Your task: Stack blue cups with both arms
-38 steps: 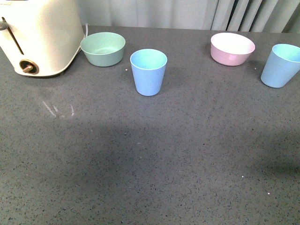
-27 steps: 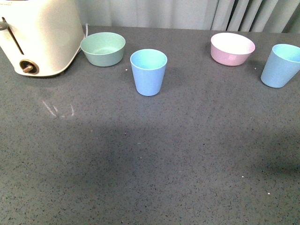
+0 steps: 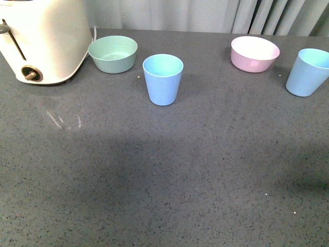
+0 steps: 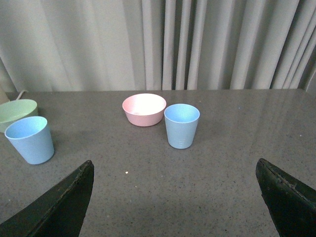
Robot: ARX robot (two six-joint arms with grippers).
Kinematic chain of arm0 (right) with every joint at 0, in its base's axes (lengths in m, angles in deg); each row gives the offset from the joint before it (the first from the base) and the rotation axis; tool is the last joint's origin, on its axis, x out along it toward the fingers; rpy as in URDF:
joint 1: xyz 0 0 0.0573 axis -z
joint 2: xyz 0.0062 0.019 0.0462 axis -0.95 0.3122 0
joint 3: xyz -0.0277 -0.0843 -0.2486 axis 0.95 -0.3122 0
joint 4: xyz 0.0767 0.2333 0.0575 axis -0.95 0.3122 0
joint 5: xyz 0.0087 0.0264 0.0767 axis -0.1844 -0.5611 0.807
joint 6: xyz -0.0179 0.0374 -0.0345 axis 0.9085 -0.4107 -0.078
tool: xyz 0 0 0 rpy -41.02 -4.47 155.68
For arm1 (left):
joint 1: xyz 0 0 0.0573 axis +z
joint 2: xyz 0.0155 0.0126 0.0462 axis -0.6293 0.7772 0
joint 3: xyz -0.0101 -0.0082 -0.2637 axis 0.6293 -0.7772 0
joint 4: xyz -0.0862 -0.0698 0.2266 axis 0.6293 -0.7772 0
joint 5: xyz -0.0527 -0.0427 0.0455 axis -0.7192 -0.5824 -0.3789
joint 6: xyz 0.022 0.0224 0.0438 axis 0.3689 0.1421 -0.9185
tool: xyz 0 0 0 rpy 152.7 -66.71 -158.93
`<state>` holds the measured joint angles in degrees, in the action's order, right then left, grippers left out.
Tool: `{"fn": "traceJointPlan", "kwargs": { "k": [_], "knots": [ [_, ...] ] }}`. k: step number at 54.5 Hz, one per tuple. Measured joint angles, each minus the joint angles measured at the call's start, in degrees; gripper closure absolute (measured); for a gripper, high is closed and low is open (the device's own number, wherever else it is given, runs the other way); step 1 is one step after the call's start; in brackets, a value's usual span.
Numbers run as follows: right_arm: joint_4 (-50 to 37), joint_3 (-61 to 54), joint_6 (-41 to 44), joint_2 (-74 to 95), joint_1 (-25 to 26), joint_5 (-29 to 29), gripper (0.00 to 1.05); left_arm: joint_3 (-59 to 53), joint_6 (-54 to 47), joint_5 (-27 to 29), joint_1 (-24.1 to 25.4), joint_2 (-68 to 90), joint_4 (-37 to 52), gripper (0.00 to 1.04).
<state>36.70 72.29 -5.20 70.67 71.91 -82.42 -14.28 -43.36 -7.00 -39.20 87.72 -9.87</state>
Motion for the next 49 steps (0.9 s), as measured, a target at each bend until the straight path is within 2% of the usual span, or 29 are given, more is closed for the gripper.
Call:
{"fn": "traceJointPlan", "kwargs": {
  "k": [24,29,32,35,41,49],
  "knots": [
    [0.00,0.00,0.02,0.00,0.00,0.00,0.09,0.07,-0.09,-0.28,0.09,0.11,-0.15,0.09],
    [0.00,0.00,0.02,0.00,0.00,0.02,0.09,7.69,-2.19,-14.67,4.42,10.71,-18.36,0.09],
    [0.00,0.00,0.02,-0.02,0.00,0.15,0.09,11.37,-2.49,-19.76,5.60,17.75,-26.34,0.09],
    [0.00,0.00,0.02,-0.02,0.00,0.15,0.09,12.63,-2.51,-21.24,5.57,21.22,-29.20,0.09],
    [0.00,0.00,0.00,-0.02,0.00,0.00,0.09,14.99,-2.03,-22.01,4.17,28.06,-26.80,0.09],
    [0.00,0.00,0.02,-0.02,0.00,0.02,0.09,21.99,3.32,-19.37,-3.02,45.86,-12.70,0.09]
  ]
}}
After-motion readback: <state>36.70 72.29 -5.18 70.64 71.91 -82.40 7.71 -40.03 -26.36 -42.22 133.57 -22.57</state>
